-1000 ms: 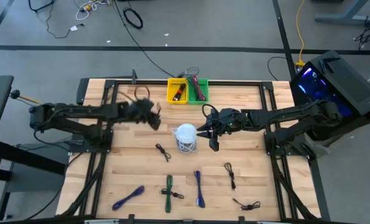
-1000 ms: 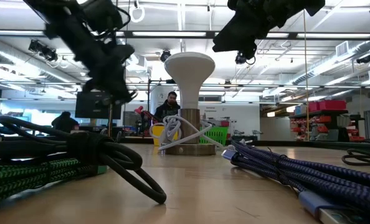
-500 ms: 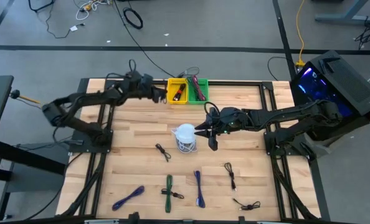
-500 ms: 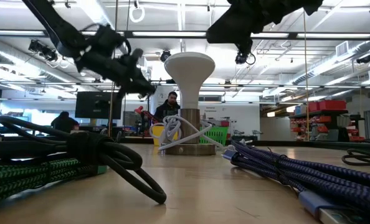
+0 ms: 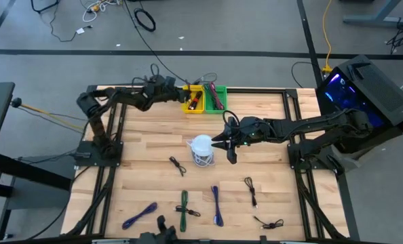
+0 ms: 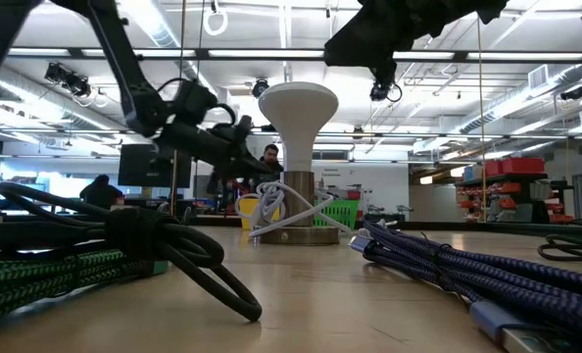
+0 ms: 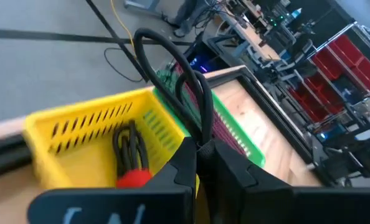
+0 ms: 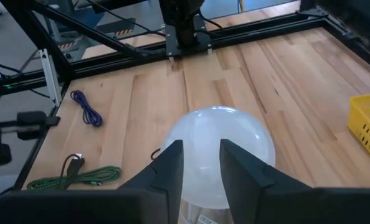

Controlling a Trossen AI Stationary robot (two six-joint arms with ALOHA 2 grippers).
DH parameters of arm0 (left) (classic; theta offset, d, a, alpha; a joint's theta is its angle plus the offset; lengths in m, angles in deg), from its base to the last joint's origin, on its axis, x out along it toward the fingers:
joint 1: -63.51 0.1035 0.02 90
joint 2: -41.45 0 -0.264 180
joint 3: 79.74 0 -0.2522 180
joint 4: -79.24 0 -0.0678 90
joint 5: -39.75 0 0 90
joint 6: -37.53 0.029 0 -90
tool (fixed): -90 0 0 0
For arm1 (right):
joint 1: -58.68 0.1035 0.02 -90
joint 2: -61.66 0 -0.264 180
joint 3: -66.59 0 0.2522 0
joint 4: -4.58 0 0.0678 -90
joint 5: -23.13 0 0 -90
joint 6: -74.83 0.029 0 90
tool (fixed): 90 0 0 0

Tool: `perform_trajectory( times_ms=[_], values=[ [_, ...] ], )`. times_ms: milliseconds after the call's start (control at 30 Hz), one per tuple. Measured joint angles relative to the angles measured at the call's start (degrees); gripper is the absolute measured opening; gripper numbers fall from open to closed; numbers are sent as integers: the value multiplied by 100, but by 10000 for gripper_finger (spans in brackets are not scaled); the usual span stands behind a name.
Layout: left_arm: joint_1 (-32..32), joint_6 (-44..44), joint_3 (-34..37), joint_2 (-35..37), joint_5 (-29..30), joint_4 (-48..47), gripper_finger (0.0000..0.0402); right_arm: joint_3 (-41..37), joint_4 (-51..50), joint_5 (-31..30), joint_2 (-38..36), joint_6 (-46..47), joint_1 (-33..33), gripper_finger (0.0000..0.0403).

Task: Pick & Place USB Port
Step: Put the black charger cable into the yellow bin

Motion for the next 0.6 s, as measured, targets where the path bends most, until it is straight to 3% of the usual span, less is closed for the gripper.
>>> perform_trajectory(
  times_ms=[200, 367, 467, 600],
  values=[
    [-21, -37, -597, -421, 88, -629, 37, 0, 0, -8, 0, 99, -2, 107],
    [-19, 450, -901, -523, 333, -1947, 119, 0, -2, -7, 0, 49, 0, 107],
    [-23, 444, -922, -521, 602, -2031, 165, 0, -2, -12, 0, -35, 0, 107],
    [-12, 478, -922, -519, 531, -1687, 206, 0, -2, -138, -2, -46, -1, 107]
  ],
)
